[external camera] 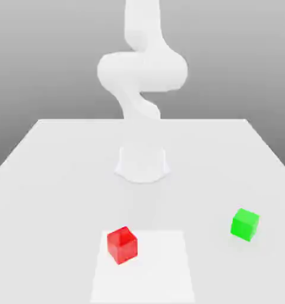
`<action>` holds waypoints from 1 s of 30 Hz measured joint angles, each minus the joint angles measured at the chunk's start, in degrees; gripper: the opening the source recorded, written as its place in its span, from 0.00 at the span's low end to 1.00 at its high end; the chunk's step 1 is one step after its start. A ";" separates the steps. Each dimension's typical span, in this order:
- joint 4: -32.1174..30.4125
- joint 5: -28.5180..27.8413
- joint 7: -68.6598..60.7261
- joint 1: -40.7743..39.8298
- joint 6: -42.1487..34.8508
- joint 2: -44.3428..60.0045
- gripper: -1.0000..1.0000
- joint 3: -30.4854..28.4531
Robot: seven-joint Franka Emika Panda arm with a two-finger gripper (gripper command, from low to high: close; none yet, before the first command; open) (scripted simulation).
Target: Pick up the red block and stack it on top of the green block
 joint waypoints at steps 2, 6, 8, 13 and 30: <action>-2.70 0.94 -4.57 1.85 2.65 4.37 0.50 -2.64; -7.82 2.76 -13.30 4.87 7.65 12.86 0.50 -6.84; -10.36 3.56 -17.56 6.14 10.13 17.11 0.50 -8.53; -17.02 4.65 -28.08 8.23 16.78 28.31 0.50 -11.55; -23.18 10.85 -45.01 1.64 36.84 55.02 0.00 -4.71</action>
